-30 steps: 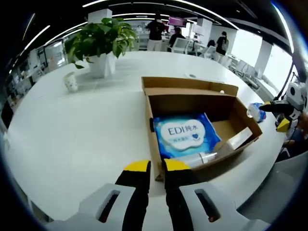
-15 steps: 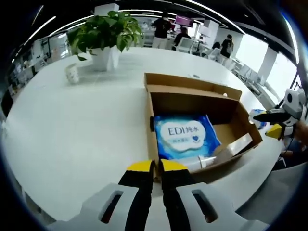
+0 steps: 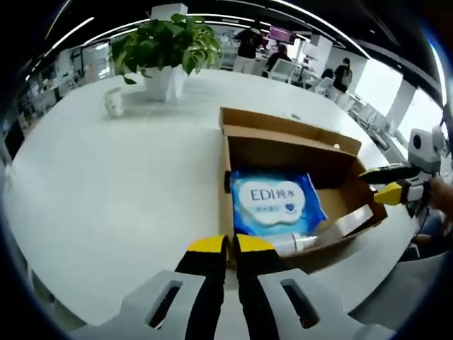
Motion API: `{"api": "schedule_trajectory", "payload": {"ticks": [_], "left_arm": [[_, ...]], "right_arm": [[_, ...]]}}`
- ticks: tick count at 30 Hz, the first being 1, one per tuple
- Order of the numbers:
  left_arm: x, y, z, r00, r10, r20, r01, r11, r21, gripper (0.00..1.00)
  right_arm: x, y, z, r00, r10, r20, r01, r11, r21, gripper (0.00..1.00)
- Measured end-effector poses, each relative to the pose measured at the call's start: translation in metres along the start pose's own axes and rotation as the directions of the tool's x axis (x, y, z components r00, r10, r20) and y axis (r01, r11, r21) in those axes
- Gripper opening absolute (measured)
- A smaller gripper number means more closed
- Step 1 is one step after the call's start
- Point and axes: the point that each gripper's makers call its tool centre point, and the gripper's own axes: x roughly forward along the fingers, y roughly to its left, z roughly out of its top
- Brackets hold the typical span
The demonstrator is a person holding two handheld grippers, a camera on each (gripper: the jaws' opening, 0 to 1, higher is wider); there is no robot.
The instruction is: Operate the shoe box by opening the lid, removing the specified soft item, and placing it in the target area until the item is outside and the box remains undamaged.
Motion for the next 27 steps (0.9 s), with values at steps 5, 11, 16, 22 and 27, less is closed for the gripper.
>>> {"api": "schedule_trajectory", "payload": {"ticks": [5, 11, 16, 22, 27], "left_arm": [[0.005, 0.006, 0.002, 1.0, 0.003, -0.016, -0.003, 1.0, 0.007, 0.02], [0.008, 0.006, 0.0, 0.998, 0.026, -0.06, -0.024, 0.999, 0.035, 0.02], [0.009, 0.01, -0.001, 0.999, 0.023, -0.046, -0.022, 0.999, 0.023, 0.01], [0.009, 0.008, -0.001, 0.999, 0.036, -0.041, -0.035, 0.999, 0.029, 0.01], [0.008, 0.006, -0.002, 0.999, 0.034, -0.043, -0.033, 0.999, 0.016, 0.01]], "right_arm": [[0.011, -0.005, 0.006, 1.0, 0.009, 0.011, -0.01, 0.997, 0.077, 0.37], [0.024, -0.016, 0.004, 1.0, 0.0, -0.018, 0.002, 0.992, 0.123, 0.34], [0.035, -0.019, 0.001, 0.999, -0.004, -0.045, 0.01, 0.99, 0.14, 0.29], [0.053, -0.014, -0.011, 0.994, -0.006, -0.112, 0.023, 0.988, 0.154, 0.24], [0.064, -0.01, -0.014, 0.99, -0.013, -0.139, 0.037, 0.985, 0.168, 0.21]]}}
